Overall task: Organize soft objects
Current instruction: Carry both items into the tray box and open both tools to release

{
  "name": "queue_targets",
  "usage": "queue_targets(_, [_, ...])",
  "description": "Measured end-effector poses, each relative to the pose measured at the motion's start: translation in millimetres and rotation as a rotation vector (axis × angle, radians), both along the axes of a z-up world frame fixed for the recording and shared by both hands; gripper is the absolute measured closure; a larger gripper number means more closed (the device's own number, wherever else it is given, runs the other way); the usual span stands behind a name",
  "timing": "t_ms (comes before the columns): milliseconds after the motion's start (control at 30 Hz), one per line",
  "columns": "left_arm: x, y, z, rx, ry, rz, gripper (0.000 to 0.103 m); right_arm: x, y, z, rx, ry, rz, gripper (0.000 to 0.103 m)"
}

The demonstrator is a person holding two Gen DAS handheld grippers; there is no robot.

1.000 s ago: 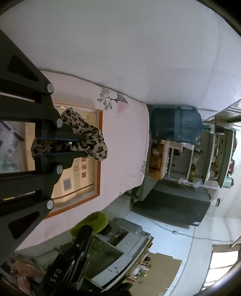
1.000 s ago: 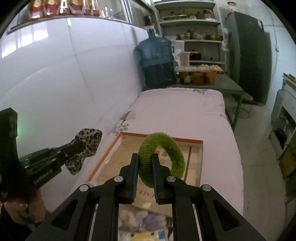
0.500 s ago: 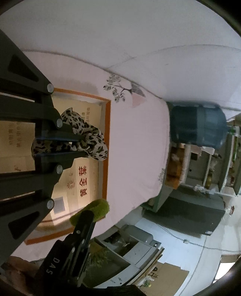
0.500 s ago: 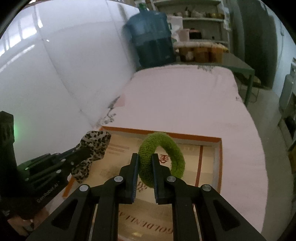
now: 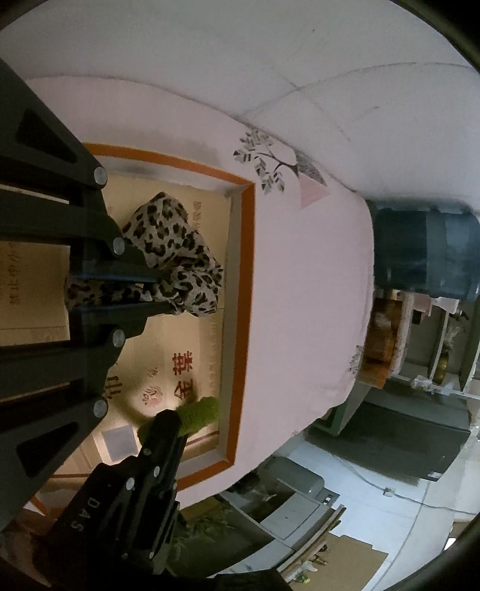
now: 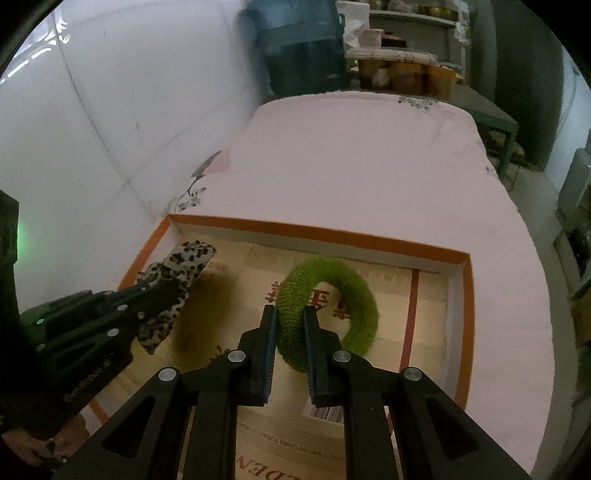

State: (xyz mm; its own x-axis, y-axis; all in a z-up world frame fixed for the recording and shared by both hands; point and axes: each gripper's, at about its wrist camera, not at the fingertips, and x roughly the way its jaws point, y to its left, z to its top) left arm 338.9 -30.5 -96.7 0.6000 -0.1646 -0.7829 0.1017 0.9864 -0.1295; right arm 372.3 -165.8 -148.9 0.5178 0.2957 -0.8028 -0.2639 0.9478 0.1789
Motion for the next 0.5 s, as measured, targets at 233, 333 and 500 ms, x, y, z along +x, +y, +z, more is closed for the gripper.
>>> queue_targets(233, [7.3,0.7,-12.7,-0.017,0.053,-0.003,0.094,-0.5,-0.4,-12.6,-0.005,0.034,-0.001,0.089])
queue_targets(333, [9.3,6.1,-16.1,-0.050,0.057,0.017,0.090,-1.8,-0.8,-15.4,0.005,0.044,0.001,0.086])
queue_targets(500, [8.1,9.2,-14.0,-0.112,0.058,-0.017,0.056,-7.1,-0.9,-13.5,0.015,0.032,0.006,0.075])
